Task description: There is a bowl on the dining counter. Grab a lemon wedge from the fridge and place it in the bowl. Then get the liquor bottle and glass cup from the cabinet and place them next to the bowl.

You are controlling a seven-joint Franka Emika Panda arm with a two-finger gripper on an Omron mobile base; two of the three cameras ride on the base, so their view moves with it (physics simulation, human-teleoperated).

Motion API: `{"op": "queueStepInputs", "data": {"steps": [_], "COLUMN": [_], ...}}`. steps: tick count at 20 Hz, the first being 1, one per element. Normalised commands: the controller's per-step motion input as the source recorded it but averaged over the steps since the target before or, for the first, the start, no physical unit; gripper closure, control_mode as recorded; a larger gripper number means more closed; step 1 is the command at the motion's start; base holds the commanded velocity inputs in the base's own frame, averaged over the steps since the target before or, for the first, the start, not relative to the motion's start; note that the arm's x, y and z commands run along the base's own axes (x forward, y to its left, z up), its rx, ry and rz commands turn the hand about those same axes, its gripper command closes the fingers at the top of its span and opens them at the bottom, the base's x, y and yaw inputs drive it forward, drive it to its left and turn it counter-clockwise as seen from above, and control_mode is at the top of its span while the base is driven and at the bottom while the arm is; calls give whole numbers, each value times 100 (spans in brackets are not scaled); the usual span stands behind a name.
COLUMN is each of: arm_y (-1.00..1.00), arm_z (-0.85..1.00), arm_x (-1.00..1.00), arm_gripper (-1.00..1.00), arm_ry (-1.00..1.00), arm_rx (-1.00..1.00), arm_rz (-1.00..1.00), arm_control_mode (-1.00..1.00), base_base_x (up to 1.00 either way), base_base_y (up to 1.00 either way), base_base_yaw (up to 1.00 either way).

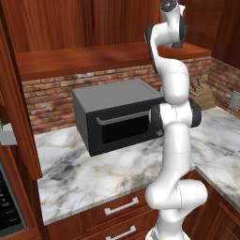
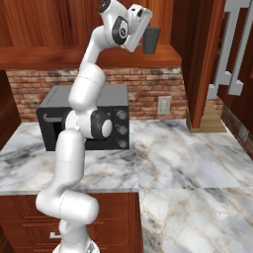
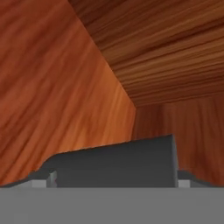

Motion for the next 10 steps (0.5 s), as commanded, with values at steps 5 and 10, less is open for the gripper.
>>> {"op": "queueStepInputs", "data": {"steps": [5, 10], "arm_y": [0, 2], "arm_z": [-21, -8], "arm_x": [-21, -51], "arm_gripper": [100, 100], "arm_ry": [15, 1], "arm_rx": [-13, -3], "arm_rz": [-5, -2], "arm_control_mode": [-100, -100], "base_base_x": [0, 0], "base_base_y": [0, 0], "base_base_yaw": [0, 0]}}
